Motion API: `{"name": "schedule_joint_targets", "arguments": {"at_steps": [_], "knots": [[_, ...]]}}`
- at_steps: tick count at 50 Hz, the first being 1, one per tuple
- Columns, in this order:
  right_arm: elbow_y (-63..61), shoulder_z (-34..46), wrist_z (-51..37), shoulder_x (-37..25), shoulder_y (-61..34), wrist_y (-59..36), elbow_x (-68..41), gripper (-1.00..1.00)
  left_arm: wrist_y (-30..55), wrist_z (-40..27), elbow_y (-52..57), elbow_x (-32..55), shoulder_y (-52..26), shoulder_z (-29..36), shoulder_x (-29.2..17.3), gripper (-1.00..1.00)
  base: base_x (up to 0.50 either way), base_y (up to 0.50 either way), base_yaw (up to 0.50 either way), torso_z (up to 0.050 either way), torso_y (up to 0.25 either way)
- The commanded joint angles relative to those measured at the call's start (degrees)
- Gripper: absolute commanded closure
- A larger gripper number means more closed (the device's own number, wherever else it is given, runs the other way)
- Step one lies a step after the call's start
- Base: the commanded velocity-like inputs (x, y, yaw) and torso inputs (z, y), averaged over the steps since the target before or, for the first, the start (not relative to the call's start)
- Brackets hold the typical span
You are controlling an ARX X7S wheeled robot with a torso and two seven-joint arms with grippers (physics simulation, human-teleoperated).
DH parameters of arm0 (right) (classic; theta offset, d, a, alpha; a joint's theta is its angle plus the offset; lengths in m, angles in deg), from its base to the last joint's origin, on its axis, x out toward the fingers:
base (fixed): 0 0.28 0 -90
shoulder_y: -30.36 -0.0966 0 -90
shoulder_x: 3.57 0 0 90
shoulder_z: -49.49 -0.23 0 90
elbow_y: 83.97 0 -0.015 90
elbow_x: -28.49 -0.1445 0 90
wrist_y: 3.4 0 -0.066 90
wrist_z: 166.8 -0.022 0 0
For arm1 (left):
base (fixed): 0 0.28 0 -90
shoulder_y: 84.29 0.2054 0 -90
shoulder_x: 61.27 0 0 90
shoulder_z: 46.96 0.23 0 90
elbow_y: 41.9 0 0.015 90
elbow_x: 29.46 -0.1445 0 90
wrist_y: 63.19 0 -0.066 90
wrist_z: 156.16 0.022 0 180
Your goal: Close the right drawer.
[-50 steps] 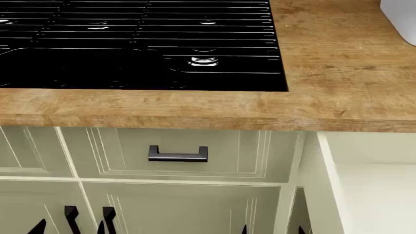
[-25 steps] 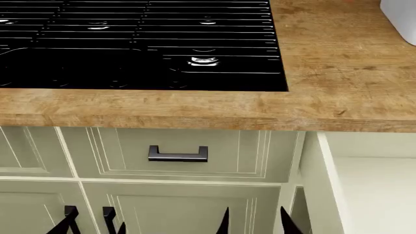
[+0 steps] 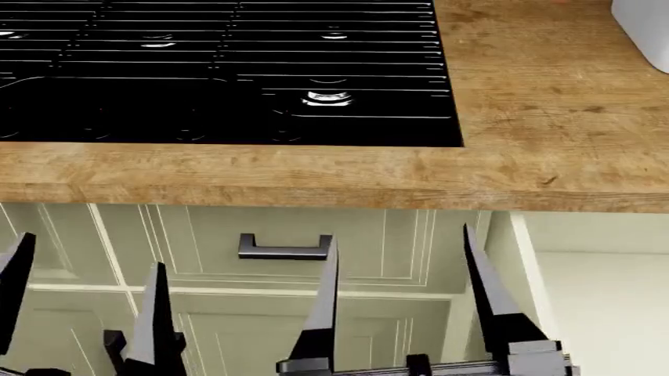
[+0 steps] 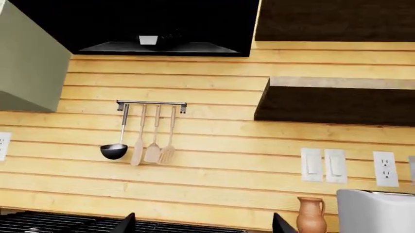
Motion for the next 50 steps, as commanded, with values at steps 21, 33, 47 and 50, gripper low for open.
{"name": "schedule_joint_targets", "arguments": {"at_steps": [21,33,47,50], "knots": [[-4.2,-10.8,-7.7,-4.3,2.6,8.7,-5.0,-1.00,-7.5,-5.8,1.7,3.4,0.0,-8.7,-4.3,-1.00,0.00,0.00,0.00,0.000,0.000],[-4.4,-8.2,-6.6,-5.3,3.0,8.8,-3.9,-1.00,-7.8,-6.1,1.5,2.6,0.0,-7.7,-4.9,-1.00,0.00,0.00,0.00,0.000,0.000],[-5.0,-6.8,-7.2,-5.9,2.7,6.5,-0.7,-1.00,-8.2,-6.5,1.4,1.5,0.2,-6.5,-5.6,-1.00,-0.13,0.00,-0.46,0.000,0.000],[-4.9,-6.7,-7.2,-6.0,2.7,6.8,-0.7,-1.00,-8.1,-6.6,1.5,1.3,0.2,-6.3,-5.7,-1.00,-0.08,0.01,-0.50,0.000,0.000]]}}
